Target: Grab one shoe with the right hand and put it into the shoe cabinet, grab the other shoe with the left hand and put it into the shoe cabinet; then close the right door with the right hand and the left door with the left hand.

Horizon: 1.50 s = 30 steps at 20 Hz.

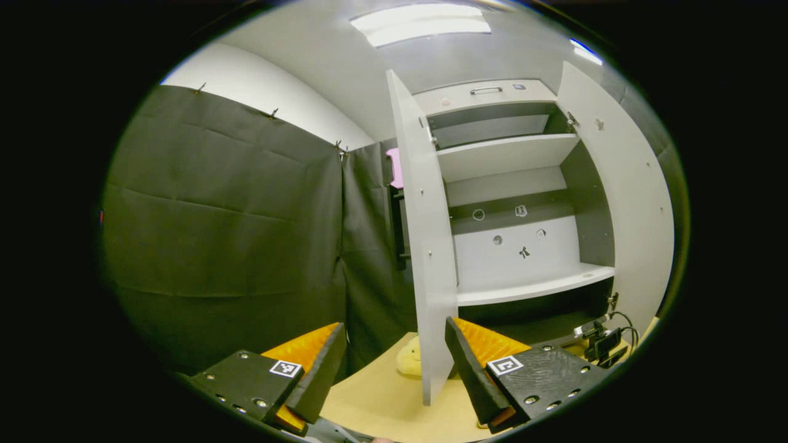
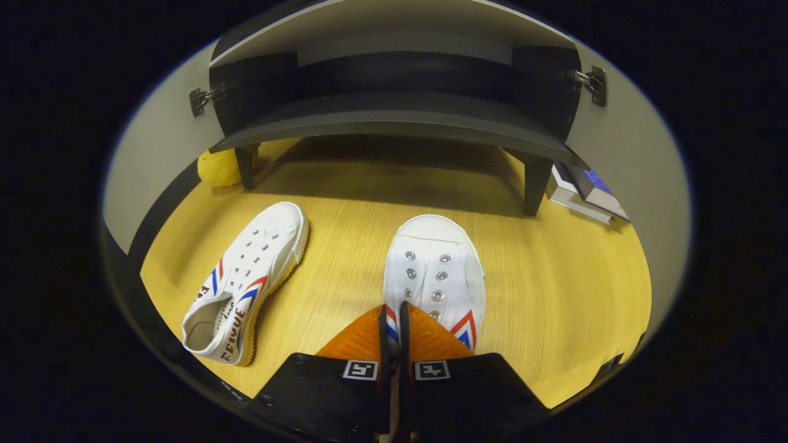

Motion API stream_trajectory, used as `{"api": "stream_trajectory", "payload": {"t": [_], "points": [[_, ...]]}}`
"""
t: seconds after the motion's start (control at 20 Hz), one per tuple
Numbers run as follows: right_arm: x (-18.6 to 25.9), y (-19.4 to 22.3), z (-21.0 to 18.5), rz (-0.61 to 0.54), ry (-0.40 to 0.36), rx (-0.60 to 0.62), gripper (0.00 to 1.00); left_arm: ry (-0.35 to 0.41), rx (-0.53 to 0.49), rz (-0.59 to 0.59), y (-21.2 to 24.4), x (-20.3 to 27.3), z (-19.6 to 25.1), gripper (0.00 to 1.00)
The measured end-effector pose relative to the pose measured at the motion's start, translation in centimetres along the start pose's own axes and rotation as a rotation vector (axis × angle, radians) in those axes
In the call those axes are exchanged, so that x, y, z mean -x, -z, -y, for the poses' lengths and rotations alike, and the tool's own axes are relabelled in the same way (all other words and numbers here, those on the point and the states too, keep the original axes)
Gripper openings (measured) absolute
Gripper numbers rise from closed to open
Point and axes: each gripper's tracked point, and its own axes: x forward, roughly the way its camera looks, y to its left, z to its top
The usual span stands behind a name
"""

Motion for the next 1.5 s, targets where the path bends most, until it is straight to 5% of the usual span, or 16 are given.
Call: {"api": "stream_trajectory", "payload": {"t": [0.7,1.5], "points": [[6.6,-4.2,0.7,0.173,-0.082,-0.068,0.0,0.098,0.012,0.029,-0.5,-0.2,3.6,0.93],[20.6,-19.2,-0.4,0.512,-0.182,-0.123,0.01,0.175,0.07,0.064,-1.1,-1.0,5.6,0.94]]}}
